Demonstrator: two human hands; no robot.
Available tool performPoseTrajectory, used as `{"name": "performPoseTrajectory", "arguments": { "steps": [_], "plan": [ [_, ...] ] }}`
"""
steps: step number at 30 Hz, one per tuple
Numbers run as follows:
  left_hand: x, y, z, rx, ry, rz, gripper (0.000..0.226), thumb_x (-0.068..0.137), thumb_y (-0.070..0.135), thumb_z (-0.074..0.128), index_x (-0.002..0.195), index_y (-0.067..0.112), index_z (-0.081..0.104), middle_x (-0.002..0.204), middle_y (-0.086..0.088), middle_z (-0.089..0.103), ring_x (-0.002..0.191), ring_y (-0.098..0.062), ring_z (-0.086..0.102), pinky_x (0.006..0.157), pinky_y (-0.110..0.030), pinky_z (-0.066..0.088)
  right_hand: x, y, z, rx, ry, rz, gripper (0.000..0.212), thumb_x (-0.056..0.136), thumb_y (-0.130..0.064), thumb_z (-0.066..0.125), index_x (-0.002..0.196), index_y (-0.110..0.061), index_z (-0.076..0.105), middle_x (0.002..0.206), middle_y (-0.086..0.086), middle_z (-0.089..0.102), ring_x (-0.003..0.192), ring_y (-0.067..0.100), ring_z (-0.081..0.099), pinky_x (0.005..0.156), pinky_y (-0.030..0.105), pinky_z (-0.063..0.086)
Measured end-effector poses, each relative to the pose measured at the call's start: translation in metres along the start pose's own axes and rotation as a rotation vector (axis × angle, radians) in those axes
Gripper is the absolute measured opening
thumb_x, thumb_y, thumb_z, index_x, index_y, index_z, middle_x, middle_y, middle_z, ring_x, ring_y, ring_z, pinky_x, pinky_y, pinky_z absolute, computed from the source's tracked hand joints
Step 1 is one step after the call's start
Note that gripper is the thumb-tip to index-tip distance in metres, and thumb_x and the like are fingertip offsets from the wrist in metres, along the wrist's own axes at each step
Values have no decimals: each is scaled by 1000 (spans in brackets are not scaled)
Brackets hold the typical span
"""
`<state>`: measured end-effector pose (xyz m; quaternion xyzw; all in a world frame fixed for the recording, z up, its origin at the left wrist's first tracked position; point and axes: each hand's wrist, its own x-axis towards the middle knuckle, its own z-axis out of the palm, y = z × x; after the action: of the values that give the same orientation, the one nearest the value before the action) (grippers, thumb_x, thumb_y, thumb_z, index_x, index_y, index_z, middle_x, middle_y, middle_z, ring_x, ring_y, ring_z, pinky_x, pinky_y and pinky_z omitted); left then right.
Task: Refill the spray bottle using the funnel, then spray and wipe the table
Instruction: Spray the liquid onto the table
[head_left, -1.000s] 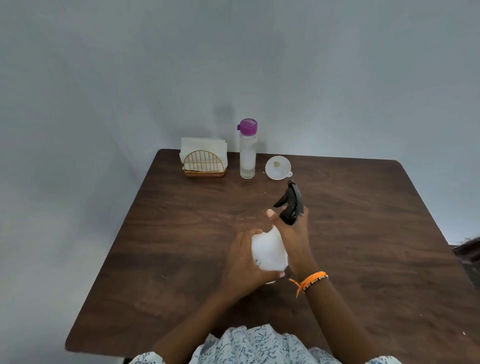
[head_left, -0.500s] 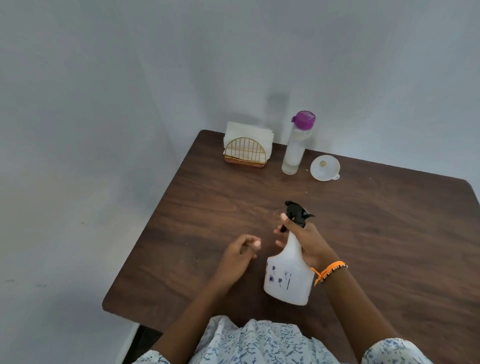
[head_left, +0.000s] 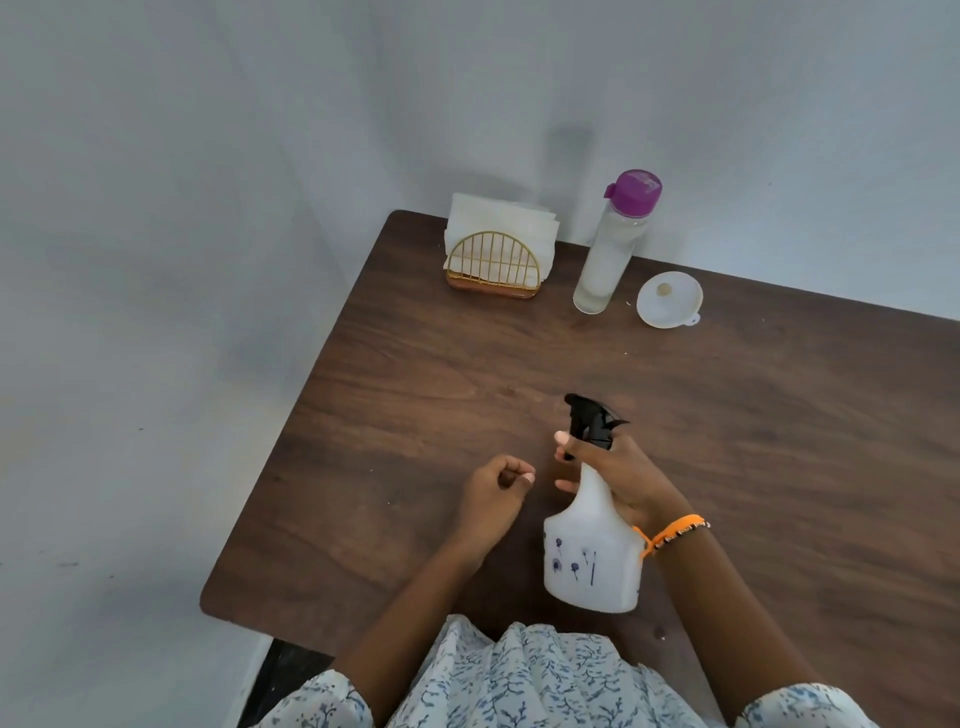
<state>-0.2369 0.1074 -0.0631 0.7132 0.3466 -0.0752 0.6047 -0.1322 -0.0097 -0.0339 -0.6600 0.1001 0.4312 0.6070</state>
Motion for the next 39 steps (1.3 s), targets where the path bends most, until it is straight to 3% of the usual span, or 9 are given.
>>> {"name": "performPoseTrajectory", "arguments": {
  "steps": [7, 11, 14, 16, 22, 25, 31, 35, 39],
  "plan": [
    [7, 13, 17, 23, -44, 34, 8, 90, 21, 55, 90, 23, 63, 82, 8, 61, 79, -10, 58, 76, -25, 48, -7, 7, -40, 32, 192, 41, 26, 82, -24, 68, 84, -1, 58, 69, 9, 54, 67, 18, 56, 63, 29, 53],
    [9, 21, 27, 36, -49, 65, 8, 89, 19, 55, 89, 20, 63, 78, 8, 60, 73, -8, 55, 75, -26, 47, -11, -4, -64, 76, 151, -5, 23, 80, -16, 68, 95, 0, 61, 85, 12, 60, 84, 21, 62, 72, 33, 53],
    [9, 26, 32, 46, -80, 85, 8, 89, 19, 55, 88, 20, 62, 76, 9, 58, 72, -6, 55, 72, -21, 45, -15, -14, -86, 80, 176, -89, 41, 80, -13, 69, 117, -3, 54, 107, 16, 60, 99, 27, 62, 71, 35, 54],
    [8, 29, 35, 51, -99, 93, 8, 90, 18, 55, 88, 20, 62, 76, 10, 57, 72, -5, 54, 71, -18, 44, -17, -21, -100, 69, 202, -134, 44, 81, -14, 68, 121, -7, 52, 110, 16, 58, 98, 27, 62, 70, 35, 54],
    [9, 37, 51, 92, -209, 101, 9, 89, 18, 55, 86, 22, 63, 75, 7, 56, 73, -7, 53, 72, -21, 42, -21, -49, -132, -31, 321, -250, 16, 81, -13, 70, 95, -16, 63, 74, 4, 56, 69, 21, 54, 63, 35, 46],
    [8, 48, 60, 111, -318, 92, 9, 90, 20, 54, 89, 24, 62, 79, 8, 57, 74, -5, 54, 73, -18, 42, -17, -65, -145, 24, 378, -324, 14, 80, -8, 69, 86, -20, 64, 76, 2, 59, 77, 20, 54, 73, 38, 44],
    [17, 70, 83, 97, -405, 91, 11, 91, 19, 53, 95, 19, 63, 82, 8, 58, 74, -3, 55, 67, -7, 42, 6, -101, -163, -2, 436, -558, 39, 75, 2, 71, 107, -18, 62, 77, 0, 54, 75, 15, 50, 68, 30, 44],
    [37, 82, 89, 50, -369, 57, 13, 92, 18, 52, 91, 24, 63, 89, 3, 62, 76, -5, 57, 68, -10, 42, 24, -126, -176, -38, 424, -647, 41, 72, 1, 73, 93, -33, 67, 75, 3, 52, 68, 11, 46, 67, 30, 40],
    [55, 87, 88, 48, -339, 4, 14, 93, 22, 51, 93, 27, 64, 100, 2, 65, 86, -7, 60, 76, -18, 43, 49, -149, -190, 2, 439, -644, 34, 72, -2, 73, 78, -35, 72, 75, -12, 66, 75, 9, 56, 73, 31, 43]
  ]
}}
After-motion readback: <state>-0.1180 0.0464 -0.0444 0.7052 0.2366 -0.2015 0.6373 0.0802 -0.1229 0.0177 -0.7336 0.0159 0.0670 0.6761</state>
